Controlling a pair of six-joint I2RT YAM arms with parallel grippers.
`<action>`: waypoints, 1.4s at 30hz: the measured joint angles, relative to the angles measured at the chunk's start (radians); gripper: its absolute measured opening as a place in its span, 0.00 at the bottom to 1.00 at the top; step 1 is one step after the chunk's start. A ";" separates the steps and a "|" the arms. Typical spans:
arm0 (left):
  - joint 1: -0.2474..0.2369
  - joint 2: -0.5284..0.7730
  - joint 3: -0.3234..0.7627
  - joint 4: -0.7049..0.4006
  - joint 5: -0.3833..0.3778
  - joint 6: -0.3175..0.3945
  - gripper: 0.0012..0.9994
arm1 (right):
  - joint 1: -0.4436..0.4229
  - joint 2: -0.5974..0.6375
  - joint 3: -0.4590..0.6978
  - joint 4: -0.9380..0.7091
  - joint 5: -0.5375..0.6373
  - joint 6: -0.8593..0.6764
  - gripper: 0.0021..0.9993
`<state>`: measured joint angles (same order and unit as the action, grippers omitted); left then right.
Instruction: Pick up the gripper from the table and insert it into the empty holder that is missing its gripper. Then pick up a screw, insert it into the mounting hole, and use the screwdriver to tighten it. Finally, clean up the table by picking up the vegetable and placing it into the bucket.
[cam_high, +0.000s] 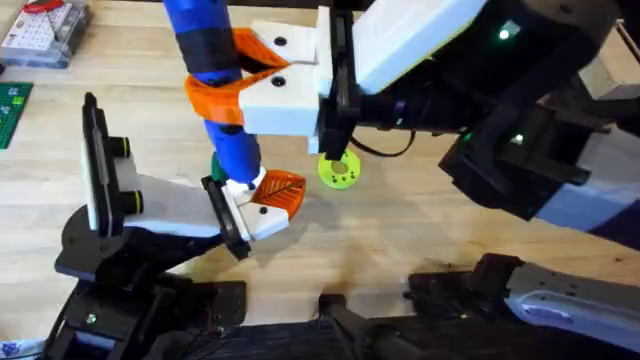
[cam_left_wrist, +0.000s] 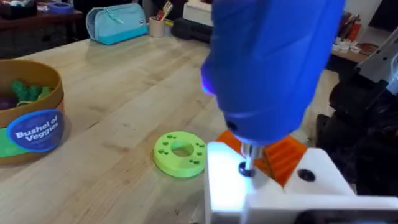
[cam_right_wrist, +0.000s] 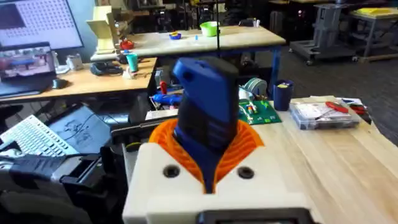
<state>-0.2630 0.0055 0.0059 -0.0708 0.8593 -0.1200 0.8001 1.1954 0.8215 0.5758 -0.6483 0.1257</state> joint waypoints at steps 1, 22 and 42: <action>0.000 0.000 0.000 0.000 0.000 0.000 0.01 | 0.000 0.000 0.000 -0.001 0.000 0.000 0.03; 0.000 0.000 0.000 0.000 0.000 0.000 0.01 | -0.011 0.000 0.000 -0.035 0.004 -0.003 0.03; 0.000 0.000 0.000 0.000 0.000 -0.001 0.01 | -0.011 0.000 0.000 -0.038 0.004 -0.003 0.03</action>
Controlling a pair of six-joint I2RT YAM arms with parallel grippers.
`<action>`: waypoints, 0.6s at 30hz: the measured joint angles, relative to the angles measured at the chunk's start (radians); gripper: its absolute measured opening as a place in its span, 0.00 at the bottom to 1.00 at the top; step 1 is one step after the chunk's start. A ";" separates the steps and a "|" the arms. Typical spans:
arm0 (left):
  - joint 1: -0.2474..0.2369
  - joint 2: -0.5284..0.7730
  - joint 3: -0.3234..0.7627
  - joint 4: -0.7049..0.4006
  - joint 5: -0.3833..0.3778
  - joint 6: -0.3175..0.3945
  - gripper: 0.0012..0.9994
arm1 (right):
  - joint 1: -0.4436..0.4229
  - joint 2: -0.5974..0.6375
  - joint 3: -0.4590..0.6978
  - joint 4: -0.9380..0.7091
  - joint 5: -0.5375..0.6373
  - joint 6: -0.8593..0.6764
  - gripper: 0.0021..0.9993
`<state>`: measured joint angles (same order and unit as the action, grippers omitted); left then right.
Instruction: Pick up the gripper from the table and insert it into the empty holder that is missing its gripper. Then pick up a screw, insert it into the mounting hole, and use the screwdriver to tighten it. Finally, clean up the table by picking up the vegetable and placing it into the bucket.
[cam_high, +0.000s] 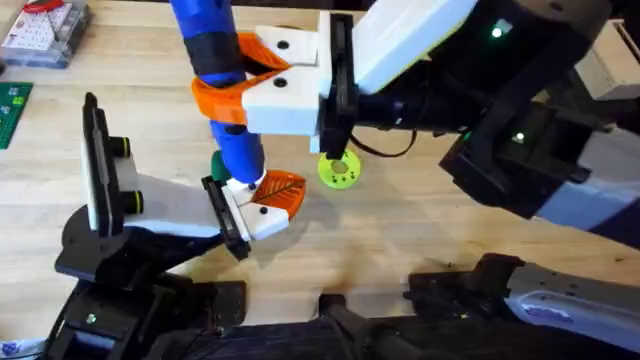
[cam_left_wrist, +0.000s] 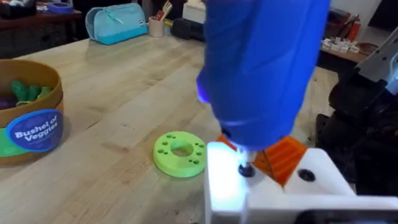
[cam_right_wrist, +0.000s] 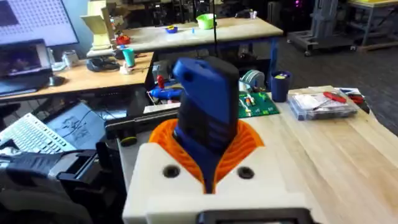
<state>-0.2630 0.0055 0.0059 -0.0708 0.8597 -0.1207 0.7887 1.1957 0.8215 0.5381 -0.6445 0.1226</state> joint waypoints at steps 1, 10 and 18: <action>0.000 0.000 0.000 0.000 0.000 0.000 0.01 | 0.000 0.000 0.000 0.000 0.000 0.000 0.03; 0.000 0.000 0.000 0.000 0.000 0.000 0.01 | -0.001 0.000 0.000 0.043 -0.002 0.002 0.03; 0.000 0.000 0.000 0.000 0.000 0.000 0.01 | -0.006 -0.032 -0.008 0.277 -0.036 0.012 0.03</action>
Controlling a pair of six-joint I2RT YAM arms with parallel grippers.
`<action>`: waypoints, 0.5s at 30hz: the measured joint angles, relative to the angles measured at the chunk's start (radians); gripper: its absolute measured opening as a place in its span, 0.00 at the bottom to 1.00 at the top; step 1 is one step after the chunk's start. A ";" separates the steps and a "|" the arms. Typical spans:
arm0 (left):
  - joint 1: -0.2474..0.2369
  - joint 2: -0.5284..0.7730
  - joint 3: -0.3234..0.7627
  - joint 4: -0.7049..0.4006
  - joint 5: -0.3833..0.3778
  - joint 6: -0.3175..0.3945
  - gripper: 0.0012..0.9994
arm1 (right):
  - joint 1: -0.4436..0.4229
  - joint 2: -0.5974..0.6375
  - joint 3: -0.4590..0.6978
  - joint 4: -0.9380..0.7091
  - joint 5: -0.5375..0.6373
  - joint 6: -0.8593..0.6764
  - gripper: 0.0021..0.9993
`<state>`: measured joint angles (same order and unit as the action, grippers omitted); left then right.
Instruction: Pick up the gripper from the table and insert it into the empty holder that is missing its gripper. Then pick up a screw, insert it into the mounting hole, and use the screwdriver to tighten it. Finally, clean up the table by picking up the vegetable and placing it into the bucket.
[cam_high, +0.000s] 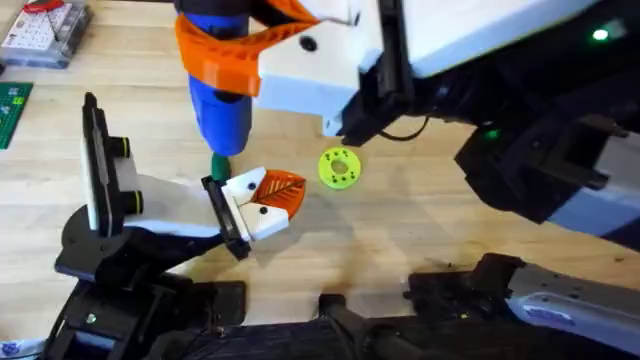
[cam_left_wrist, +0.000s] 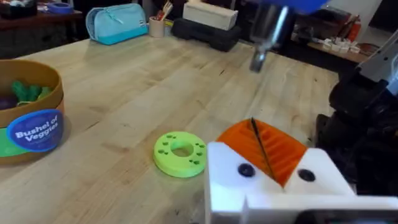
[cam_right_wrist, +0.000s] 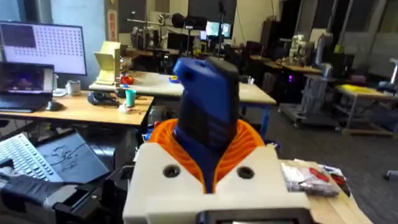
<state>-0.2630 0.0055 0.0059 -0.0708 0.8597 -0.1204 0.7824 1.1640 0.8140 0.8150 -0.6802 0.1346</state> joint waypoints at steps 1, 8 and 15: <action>0.000 0.000 0.000 0.000 0.000 0.000 0.01 | -0.001 -0.006 0.000 0.002 -0.003 -0.004 0.03; 0.000 0.000 0.000 0.000 0.000 0.000 0.01 | -0.067 -0.010 0.000 -0.011 -0.018 -0.029 0.03; 0.000 0.000 0.000 0.000 0.000 0.000 0.01 | -0.231 -0.010 0.000 -0.210 -0.019 -0.115 0.03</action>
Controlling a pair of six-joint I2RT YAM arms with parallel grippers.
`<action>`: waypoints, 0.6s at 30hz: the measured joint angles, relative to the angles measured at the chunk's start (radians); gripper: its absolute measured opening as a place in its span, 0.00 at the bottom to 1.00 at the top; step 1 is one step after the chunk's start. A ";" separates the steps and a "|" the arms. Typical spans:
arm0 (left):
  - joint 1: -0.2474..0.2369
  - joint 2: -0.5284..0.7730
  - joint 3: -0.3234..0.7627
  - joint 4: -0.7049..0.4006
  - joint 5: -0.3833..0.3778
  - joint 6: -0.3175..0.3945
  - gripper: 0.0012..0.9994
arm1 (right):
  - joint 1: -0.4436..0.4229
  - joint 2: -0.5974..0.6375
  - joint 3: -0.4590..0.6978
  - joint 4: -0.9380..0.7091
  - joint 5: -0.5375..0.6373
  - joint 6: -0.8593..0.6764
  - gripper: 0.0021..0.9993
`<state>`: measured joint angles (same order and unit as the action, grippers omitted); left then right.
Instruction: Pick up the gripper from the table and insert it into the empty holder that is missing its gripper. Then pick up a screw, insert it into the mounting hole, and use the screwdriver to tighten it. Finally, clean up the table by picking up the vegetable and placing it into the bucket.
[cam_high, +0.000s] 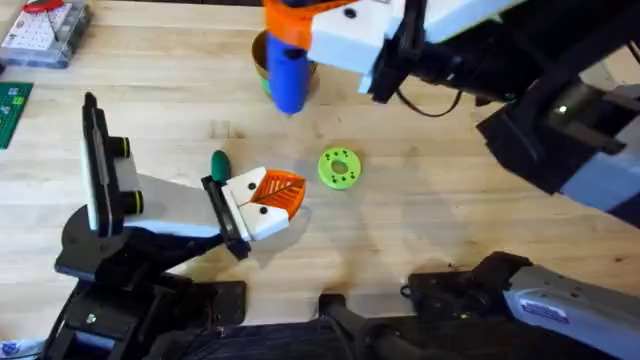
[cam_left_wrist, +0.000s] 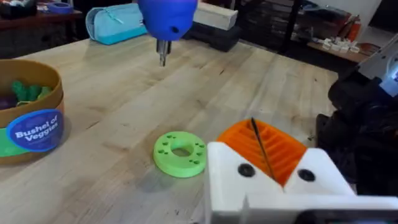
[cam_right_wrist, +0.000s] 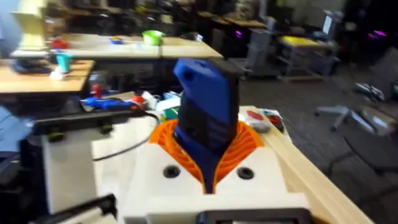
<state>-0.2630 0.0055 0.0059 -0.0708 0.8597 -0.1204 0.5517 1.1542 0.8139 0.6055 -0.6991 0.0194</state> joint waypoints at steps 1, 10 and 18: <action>0.000 0.000 0.000 0.000 0.000 0.000 0.01 | -0.028 0.000 0.000 -0.032 0.002 -0.005 0.03; 0.000 0.000 0.000 0.000 0.000 0.000 0.01 | -0.232 0.000 0.000 -0.424 0.117 -0.071 0.03; 0.000 0.000 0.000 0.000 0.000 0.000 0.01 | -0.315 0.000 -0.002 -0.750 0.448 -0.209 0.03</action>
<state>-0.2630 0.0055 0.0059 -0.0708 0.8597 -0.1204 0.2368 1.1542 0.8120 -0.1450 -0.2509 -0.1899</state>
